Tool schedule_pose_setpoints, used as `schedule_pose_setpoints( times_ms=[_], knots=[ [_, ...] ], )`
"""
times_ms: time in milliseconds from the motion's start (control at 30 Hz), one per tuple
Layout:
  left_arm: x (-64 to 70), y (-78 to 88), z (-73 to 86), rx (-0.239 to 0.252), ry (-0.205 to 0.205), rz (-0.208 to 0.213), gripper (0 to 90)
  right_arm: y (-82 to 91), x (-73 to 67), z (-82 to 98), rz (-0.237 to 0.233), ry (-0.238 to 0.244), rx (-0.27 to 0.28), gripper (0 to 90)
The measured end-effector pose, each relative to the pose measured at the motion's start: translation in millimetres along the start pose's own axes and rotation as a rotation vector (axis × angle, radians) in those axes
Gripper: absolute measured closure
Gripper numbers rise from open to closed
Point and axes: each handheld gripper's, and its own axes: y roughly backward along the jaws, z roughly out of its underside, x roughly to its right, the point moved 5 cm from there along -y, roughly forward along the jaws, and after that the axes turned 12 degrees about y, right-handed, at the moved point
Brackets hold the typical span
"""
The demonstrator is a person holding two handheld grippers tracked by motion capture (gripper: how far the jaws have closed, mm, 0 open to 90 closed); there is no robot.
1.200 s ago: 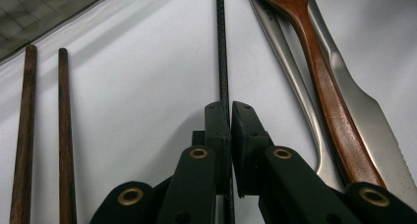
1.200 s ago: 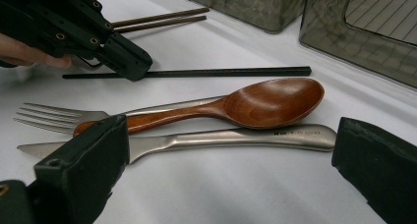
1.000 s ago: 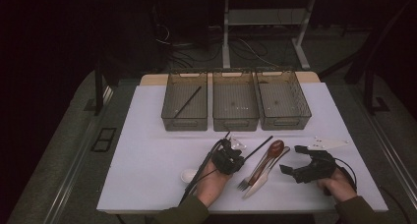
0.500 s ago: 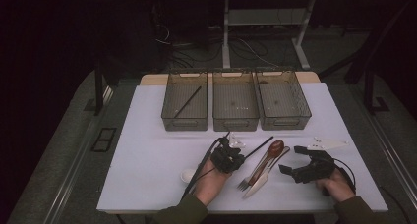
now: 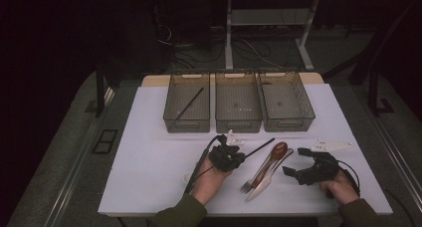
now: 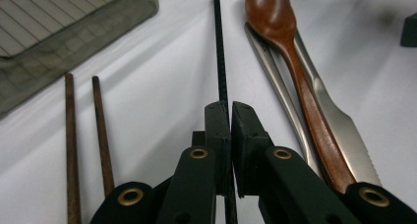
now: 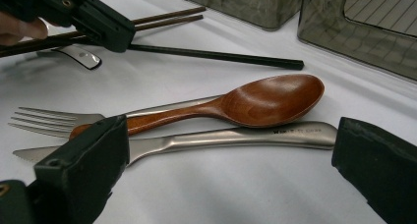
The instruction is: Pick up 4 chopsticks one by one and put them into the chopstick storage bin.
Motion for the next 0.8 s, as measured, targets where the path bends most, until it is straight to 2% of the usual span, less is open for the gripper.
schedule_pose_setpoints(
  times_ms=[367, 433, 667, 800],
  knots=[
    [-4.7, 18.0, -7.7, 0.034, -0.021, 0.059, 85.5, 0.1, 0.2, -0.3, -0.001, 0.001, 0.007, 0.8],
    [-6.2, 21.8, -9.2, 0.045, -0.025, 0.08, 85.5, 0.2, 0.1, -0.4, -0.002, -0.002, 0.007, 0.8],
    [-11.9, 33.6, -12.8, 0.062, -0.056, 0.123, 85.4, 0.4, 0.4, -0.5, 0.0, -0.004, 0.007, 0.8],
    [-17.6, 41.8, -15.3, 0.076, -0.057, 0.127, 85.4, 0.5, 0.4, -0.6, -0.001, -0.005, 0.008, 0.8]
  ],
)
